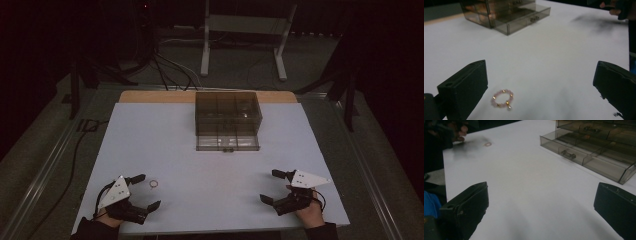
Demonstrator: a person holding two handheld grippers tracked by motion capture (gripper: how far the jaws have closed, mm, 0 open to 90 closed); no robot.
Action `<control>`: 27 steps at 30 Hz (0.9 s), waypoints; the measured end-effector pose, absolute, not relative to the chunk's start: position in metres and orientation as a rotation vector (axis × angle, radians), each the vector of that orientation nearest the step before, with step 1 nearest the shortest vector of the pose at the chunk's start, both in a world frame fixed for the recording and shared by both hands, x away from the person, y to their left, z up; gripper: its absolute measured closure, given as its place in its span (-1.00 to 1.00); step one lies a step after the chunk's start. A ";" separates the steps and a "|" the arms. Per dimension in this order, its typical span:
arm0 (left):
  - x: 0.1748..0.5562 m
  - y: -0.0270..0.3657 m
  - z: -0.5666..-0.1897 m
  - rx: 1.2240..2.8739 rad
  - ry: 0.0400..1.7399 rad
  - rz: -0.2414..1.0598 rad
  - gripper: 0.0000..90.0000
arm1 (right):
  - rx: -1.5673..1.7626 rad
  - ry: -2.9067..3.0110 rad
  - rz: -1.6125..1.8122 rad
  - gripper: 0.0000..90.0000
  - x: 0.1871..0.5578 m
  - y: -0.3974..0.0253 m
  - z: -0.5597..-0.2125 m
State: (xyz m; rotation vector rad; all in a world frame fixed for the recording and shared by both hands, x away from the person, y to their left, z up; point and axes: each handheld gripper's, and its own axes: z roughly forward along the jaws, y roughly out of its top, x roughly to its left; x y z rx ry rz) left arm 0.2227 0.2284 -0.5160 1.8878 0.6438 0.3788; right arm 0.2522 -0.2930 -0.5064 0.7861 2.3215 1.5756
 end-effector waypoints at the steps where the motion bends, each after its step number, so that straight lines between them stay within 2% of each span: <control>1: 0.223 0.228 -0.516 1.888 0.644 0.379 -0.99 | 0.786 2.322 1.576 -1.00 0.252 -0.293 -0.506; 17: 0.225 0.217 -0.512 1.912 0.603 0.340 -0.99 | 0.802 2.325 1.576 -1.00 0.248 -0.294 -0.505; 27: 0.223 0.211 -0.506 1.937 0.540 0.269 -0.99 | 0.801 2.315 1.582 -1.00 0.246 -0.290 -0.503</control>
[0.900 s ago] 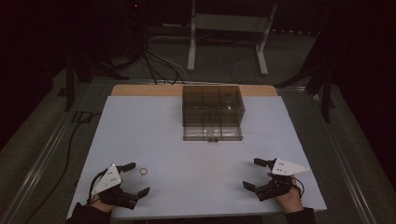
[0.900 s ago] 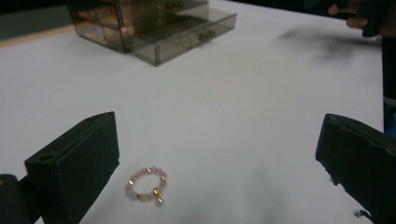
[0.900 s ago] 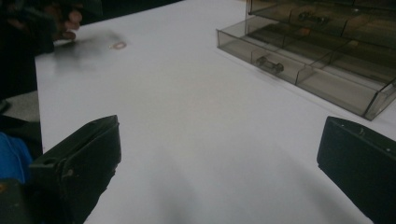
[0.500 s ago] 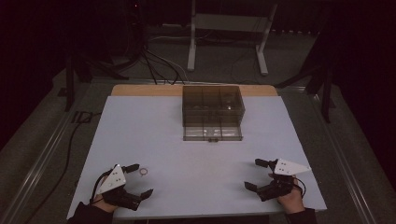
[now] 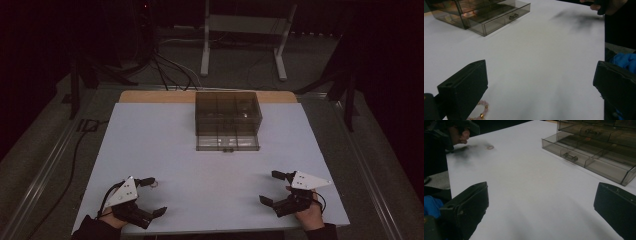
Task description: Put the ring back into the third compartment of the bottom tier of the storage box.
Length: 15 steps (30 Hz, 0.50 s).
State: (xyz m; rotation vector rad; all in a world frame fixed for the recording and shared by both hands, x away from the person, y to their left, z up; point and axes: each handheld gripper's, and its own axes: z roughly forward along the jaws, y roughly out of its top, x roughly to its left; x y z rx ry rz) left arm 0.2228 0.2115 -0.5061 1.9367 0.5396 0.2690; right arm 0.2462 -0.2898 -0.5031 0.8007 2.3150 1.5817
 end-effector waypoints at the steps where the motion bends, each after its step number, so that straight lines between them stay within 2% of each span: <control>1: 0.223 0.210 -0.504 1.934 0.533 0.269 -0.99 | 0.799 2.315 1.578 -1.00 0.246 -0.289 -0.503; 15: 0.228 0.206 -0.487 1.895 0.536 0.296 -0.99 | 0.815 2.290 1.592 -1.00 0.246 -0.293 -0.503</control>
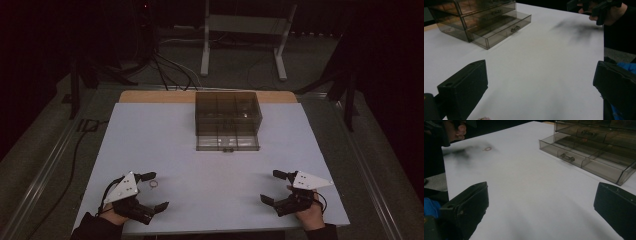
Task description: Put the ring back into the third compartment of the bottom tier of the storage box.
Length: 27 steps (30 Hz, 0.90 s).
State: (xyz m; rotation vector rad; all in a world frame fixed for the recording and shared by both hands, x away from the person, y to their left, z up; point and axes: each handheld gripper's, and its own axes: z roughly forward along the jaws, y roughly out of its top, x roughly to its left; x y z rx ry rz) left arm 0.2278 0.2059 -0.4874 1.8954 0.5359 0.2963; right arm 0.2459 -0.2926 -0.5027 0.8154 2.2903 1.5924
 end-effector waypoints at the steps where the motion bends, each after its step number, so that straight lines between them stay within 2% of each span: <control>1: 0.228 0.206 -0.487 1.895 0.536 0.296 -0.99 | 0.816 2.290 1.594 -1.00 0.246 -0.293 -0.503; 27: 0.243 0.220 -0.487 1.846 0.723 0.400 -0.99 | 0.826 2.291 1.602 -1.00 0.247 -0.294 -0.504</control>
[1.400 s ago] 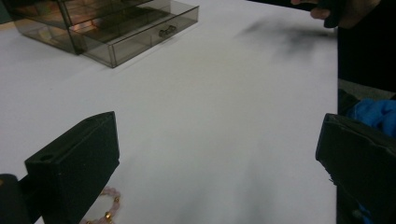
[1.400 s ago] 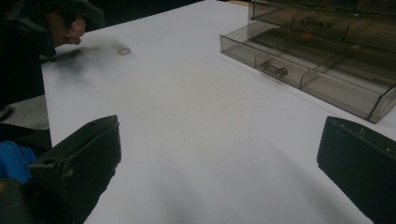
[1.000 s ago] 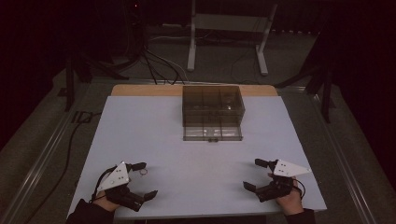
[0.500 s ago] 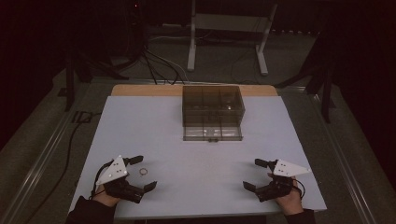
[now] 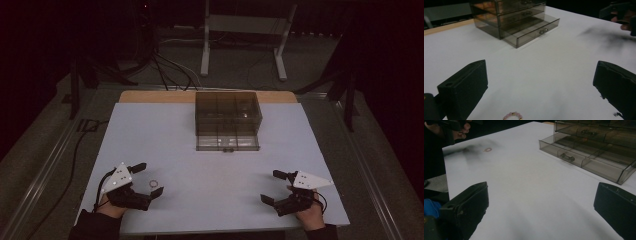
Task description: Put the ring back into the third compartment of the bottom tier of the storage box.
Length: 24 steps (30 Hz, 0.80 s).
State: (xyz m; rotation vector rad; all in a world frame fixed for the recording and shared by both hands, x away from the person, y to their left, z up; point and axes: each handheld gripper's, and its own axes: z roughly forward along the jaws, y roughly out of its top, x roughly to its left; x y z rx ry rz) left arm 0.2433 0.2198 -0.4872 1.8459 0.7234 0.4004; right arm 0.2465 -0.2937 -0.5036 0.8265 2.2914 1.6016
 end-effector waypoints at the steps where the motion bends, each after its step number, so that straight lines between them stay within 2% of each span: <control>1: 0.244 0.221 -0.488 1.847 0.742 0.408 -0.99 | 0.827 2.292 1.604 -1.00 0.247 -0.294 -0.503; 18: 0.253 0.232 -0.502 1.910 0.883 0.450 -0.99 | 0.830 2.295 1.617 -1.00 0.246 -0.293 -0.503; 24: 0.256 0.233 -0.502 1.929 0.946 0.444 -0.83 | 0.830 2.298 1.612 -1.00 0.246 -0.293 -0.503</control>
